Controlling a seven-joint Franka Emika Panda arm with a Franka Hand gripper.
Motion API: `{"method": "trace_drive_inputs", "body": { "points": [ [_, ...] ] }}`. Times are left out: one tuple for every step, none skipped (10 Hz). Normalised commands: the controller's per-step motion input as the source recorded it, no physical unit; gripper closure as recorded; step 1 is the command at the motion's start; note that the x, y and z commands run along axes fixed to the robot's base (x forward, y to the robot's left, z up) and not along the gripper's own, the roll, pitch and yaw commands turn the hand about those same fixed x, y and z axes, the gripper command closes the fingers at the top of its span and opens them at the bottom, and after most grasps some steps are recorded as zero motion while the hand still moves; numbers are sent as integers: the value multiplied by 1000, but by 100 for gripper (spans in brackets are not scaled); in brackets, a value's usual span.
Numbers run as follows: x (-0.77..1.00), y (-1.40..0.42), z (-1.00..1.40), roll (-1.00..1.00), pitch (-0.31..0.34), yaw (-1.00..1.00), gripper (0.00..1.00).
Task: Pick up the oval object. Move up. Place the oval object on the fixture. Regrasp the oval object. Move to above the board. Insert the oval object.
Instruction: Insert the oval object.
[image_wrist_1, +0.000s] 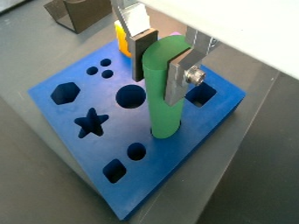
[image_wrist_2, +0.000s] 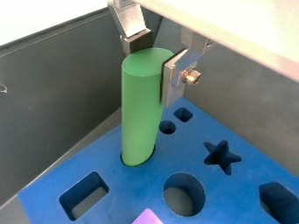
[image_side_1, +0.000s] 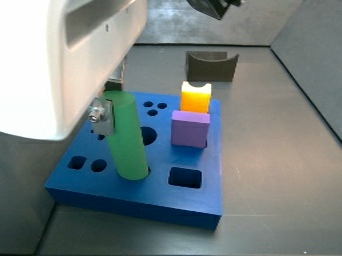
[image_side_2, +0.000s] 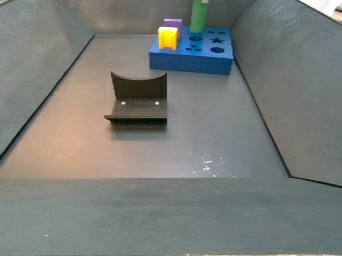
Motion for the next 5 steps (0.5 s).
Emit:
{"method": "trace_drive_inputs", "body": {
  "points": [
    [106, -203, 26, 310, 500, -71, 100],
    [163, -197, 0, 333, 493, -69, 100],
    [443, -277, -234, 327, 377, -54, 100],
    [671, -251, -594, 239, 229, -77, 100],
    [743, -117, -931, 70, 87, -137, 100]
  ]
}}
